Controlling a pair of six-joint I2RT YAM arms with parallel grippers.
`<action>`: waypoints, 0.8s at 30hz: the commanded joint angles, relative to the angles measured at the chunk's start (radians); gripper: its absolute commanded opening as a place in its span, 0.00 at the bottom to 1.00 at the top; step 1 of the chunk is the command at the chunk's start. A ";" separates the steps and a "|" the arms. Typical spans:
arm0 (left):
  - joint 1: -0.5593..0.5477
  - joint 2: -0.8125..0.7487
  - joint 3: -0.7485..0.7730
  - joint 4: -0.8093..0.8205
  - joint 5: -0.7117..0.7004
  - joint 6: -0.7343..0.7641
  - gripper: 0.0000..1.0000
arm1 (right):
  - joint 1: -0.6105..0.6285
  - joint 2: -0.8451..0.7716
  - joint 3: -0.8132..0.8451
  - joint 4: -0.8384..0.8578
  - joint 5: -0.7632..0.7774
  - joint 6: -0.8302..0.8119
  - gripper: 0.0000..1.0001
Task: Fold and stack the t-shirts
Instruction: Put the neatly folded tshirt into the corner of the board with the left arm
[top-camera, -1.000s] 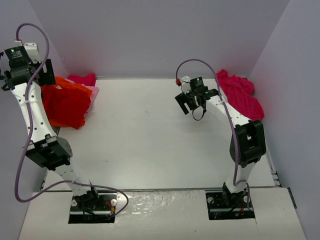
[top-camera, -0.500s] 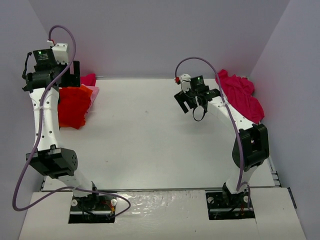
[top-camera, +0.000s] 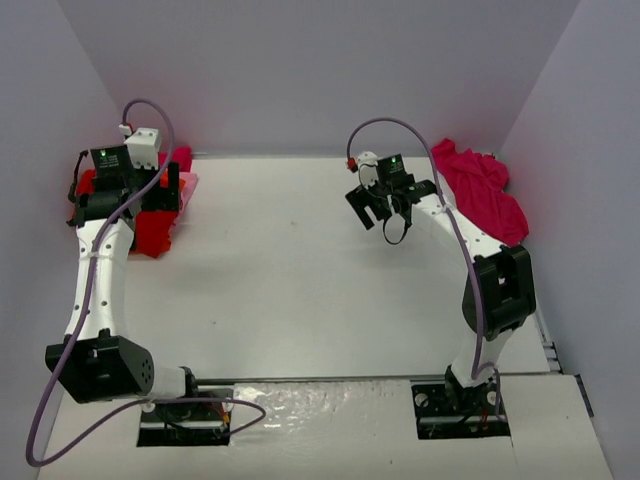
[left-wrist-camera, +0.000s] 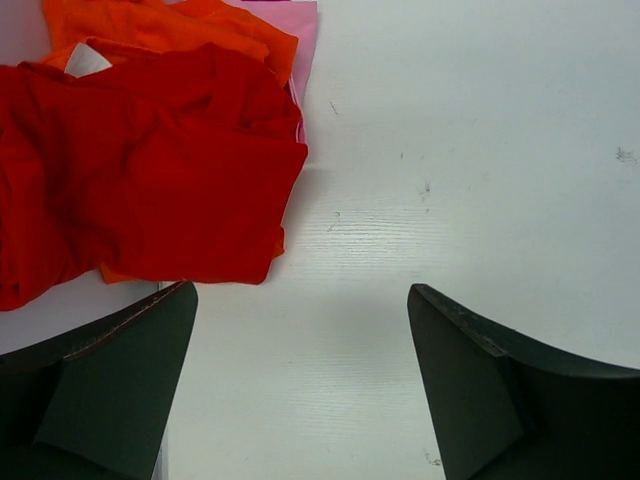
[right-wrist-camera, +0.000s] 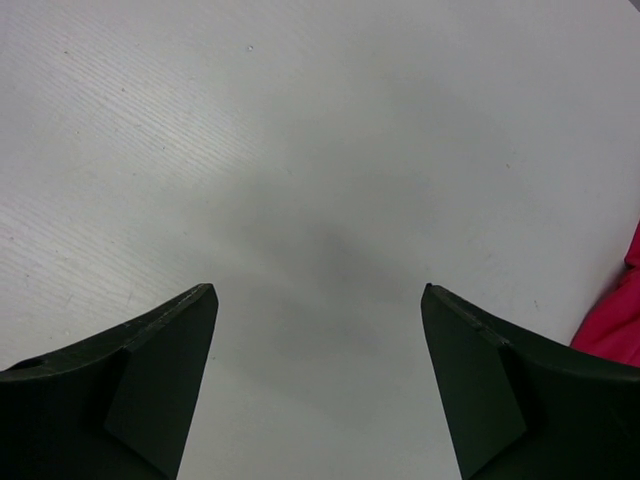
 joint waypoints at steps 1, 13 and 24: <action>-0.001 -0.147 -0.111 0.248 -0.011 -0.050 0.84 | 0.016 0.005 0.022 0.036 -0.025 0.024 0.81; -0.001 -0.165 -0.147 0.288 0.022 -0.051 0.87 | -0.029 -0.074 0.006 0.041 0.033 0.054 0.92; -0.001 -0.188 -0.186 0.304 0.043 -0.045 0.89 | -0.033 -0.119 -0.023 0.042 0.095 0.041 0.93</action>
